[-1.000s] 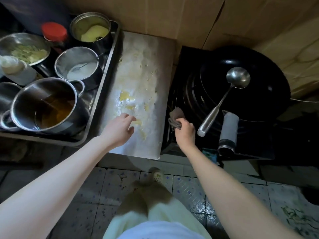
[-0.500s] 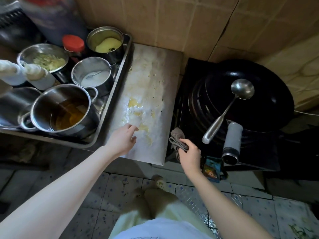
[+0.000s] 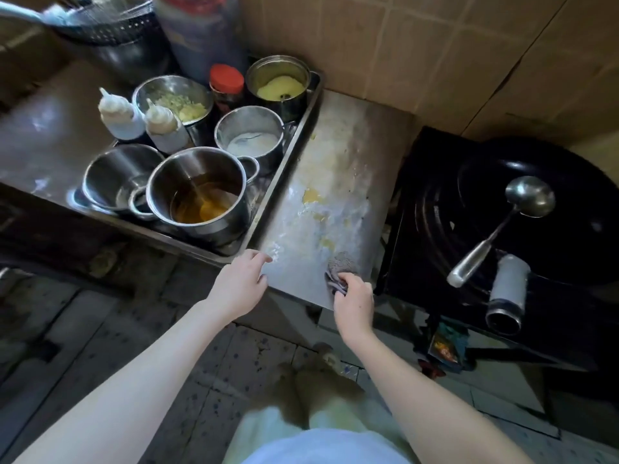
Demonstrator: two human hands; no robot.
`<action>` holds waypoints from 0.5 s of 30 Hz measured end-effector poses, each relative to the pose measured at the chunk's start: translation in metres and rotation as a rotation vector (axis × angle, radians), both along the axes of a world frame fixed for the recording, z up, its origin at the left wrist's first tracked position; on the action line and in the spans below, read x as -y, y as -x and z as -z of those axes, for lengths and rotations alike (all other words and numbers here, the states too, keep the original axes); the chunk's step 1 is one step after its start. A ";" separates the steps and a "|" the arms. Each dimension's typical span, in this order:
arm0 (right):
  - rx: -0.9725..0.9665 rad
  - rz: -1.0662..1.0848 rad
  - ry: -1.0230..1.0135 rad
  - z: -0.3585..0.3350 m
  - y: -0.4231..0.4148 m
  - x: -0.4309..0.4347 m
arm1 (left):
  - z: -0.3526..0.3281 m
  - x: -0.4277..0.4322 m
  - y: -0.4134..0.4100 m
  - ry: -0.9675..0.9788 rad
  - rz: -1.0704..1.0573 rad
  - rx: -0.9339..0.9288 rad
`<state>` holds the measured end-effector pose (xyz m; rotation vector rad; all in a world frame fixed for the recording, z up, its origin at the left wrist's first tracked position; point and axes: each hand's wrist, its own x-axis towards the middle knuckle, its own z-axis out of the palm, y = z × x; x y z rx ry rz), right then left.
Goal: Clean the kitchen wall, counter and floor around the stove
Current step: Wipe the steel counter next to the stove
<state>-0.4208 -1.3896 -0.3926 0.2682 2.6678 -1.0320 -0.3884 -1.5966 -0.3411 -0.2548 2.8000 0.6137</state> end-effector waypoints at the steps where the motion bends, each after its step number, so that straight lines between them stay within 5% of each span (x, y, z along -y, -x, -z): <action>1: -0.009 -0.004 -0.009 0.000 0.000 0.004 | 0.000 0.003 -0.005 -0.005 -0.018 -0.002; 15: -0.107 -0.400 -0.094 0.004 0.023 0.056 | 0.002 0.022 -0.043 -0.027 -0.238 -0.029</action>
